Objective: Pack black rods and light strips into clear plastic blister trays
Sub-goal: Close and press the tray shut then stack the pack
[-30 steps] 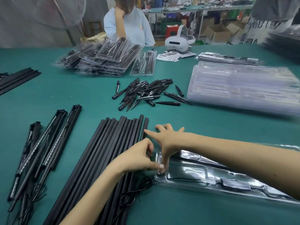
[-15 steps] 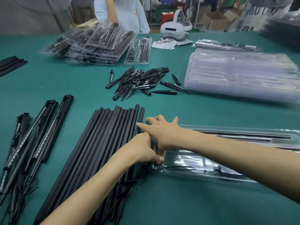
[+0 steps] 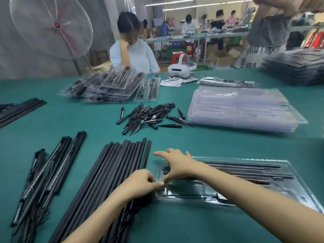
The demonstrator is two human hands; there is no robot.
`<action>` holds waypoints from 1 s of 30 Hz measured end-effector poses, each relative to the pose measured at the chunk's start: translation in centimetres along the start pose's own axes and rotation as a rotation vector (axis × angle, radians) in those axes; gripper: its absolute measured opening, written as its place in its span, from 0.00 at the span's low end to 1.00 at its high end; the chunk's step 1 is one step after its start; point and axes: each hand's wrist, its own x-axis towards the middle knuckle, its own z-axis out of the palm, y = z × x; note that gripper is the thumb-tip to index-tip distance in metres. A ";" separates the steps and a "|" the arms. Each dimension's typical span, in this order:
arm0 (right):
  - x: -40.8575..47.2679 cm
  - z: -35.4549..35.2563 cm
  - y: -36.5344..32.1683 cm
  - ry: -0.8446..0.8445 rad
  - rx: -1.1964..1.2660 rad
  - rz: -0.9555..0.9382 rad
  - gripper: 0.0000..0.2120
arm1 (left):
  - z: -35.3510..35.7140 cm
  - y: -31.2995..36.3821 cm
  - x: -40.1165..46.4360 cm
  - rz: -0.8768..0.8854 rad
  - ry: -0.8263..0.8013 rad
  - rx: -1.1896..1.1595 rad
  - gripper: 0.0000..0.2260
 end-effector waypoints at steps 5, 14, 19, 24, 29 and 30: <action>-1.8 -0.9 2.2 0.181 0.433 -0.038 0.18 | -0.4 0.3 -0.5 -0.030 -0.021 -0.234 0.10; -2.5 0.7 3.3 0.210 0.300 -0.082 0.16 | -0.2 0.8 -0.6 -0.189 -0.311 -0.600 0.12; -2.4 1.5 3.5 0.269 0.284 -0.085 0.15 | -0.1 0.7 -0.6 -0.181 -0.335 -0.622 0.10; -2.3 2.3 3.7 0.330 0.258 -0.088 0.15 | 0.4 0.7 -0.3 -0.148 -0.285 -0.680 0.04; -2.3 2.6 3.7 0.366 0.242 -0.101 0.15 | 1.0 0.7 0.1 -0.128 -0.247 -0.689 0.02; -2.3 2.6 3.8 0.362 0.243 -0.104 0.15 | 1.1 0.6 0.1 -0.123 -0.244 -0.707 0.03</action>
